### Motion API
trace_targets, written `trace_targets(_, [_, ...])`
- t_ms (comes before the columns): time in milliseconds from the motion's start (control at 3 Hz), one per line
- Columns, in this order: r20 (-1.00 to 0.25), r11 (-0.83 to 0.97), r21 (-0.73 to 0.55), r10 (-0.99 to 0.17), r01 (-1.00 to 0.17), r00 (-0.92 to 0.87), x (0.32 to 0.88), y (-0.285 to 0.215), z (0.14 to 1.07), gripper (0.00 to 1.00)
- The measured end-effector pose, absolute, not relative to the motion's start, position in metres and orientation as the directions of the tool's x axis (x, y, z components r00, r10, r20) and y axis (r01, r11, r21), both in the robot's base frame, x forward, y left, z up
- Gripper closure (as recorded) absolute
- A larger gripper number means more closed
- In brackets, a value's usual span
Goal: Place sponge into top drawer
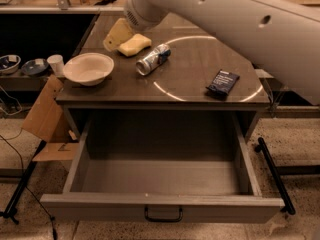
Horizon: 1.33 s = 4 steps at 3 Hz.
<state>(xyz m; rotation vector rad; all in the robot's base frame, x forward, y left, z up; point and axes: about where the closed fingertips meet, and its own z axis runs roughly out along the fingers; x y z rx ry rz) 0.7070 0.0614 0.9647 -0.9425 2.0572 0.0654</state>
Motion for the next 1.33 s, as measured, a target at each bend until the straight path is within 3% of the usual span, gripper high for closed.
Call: trace_targets(1333, [-0.706, 0.783, -0.164, -0.518, -0.6, -0.483, 0.771, 0.085, 0.933, 0.0])
